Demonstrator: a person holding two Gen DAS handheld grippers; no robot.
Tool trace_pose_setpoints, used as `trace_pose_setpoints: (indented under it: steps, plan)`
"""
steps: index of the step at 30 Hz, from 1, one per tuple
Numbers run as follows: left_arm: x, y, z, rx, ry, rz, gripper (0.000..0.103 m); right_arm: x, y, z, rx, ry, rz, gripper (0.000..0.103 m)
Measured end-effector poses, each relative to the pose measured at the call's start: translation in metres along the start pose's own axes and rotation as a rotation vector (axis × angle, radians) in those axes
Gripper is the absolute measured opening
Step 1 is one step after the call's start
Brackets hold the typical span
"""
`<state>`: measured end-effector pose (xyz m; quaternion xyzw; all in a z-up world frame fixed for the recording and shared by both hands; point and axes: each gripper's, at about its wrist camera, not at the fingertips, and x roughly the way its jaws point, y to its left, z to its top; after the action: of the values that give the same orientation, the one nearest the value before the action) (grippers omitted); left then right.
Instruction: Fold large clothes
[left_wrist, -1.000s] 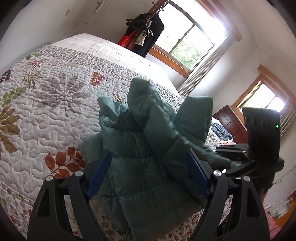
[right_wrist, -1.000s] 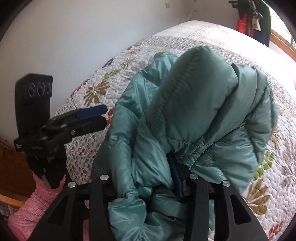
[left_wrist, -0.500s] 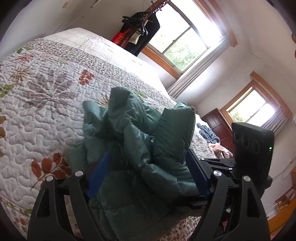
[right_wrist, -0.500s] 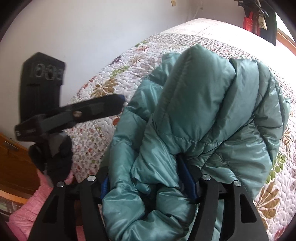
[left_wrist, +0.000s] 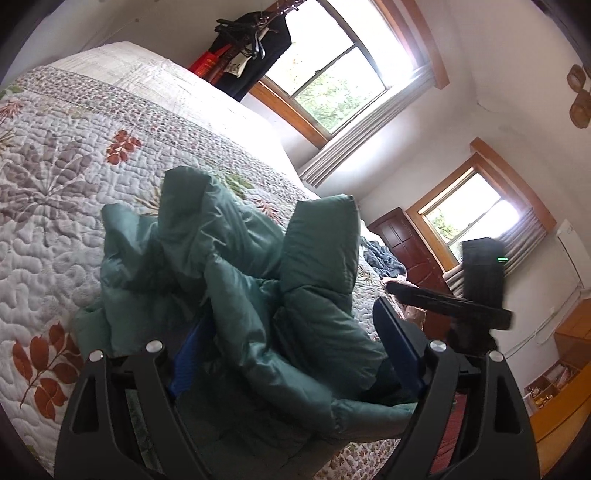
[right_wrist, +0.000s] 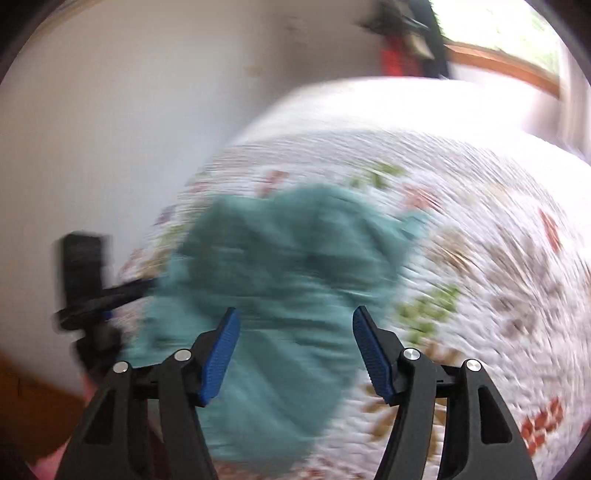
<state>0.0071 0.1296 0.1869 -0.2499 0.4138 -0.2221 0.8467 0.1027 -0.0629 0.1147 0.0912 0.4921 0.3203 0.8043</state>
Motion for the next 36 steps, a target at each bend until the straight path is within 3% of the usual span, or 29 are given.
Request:
trace_pose_setpoints:
  steps: [2, 6, 12, 19, 23, 26, 28, 31, 36]
  plan:
    - [0.005, -0.005, 0.003, 0.017, 0.008, -0.007, 0.085, 0.020, -0.038, -0.003, 0.103, 0.041, 0.001, 0.064]
    - [0.023, -0.019, 0.011, 0.073, 0.051, 0.017, 0.088, 0.054, -0.082, -0.010, 0.232, 0.115, 0.153, 0.064]
    - [0.050, -0.033, 0.021, 0.126, 0.122, 0.052, 0.091, 0.074, -0.062, -0.007, 0.174, 0.138, 0.275, 0.062]
    - [0.075, -0.029, 0.029, 0.119, 0.176, 0.095, 0.090, 0.075, -0.020, -0.002, 0.062, 0.120, 0.257, 0.062]
    - [0.078, -0.025, 0.027, 0.125, 0.189, 0.111, 0.055, 0.070, -0.012, -0.004, 0.047, 0.115, 0.251, 0.062]
    - [0.067, -0.019, 0.027, 0.105, 0.167, 0.058, 0.035, 0.070, -0.005, -0.002, 0.037, 0.112, 0.245, 0.062]
    - [0.057, -0.021, 0.025, 0.119, 0.137, 0.001, 0.027, 0.067, -0.005, -0.003, 0.033, 0.105, 0.255, 0.062]
    - [0.035, -0.023, 0.018, 0.160, 0.091, -0.072, 0.023, 0.056, -0.004, -0.003, 0.024, 0.093, 0.294, 0.062]
    - [0.006, -0.002, 0.007, 0.136, 0.044, -0.091, 0.024, 0.044, 0.003, -0.004, -0.011, 0.085, 0.274, 0.062]
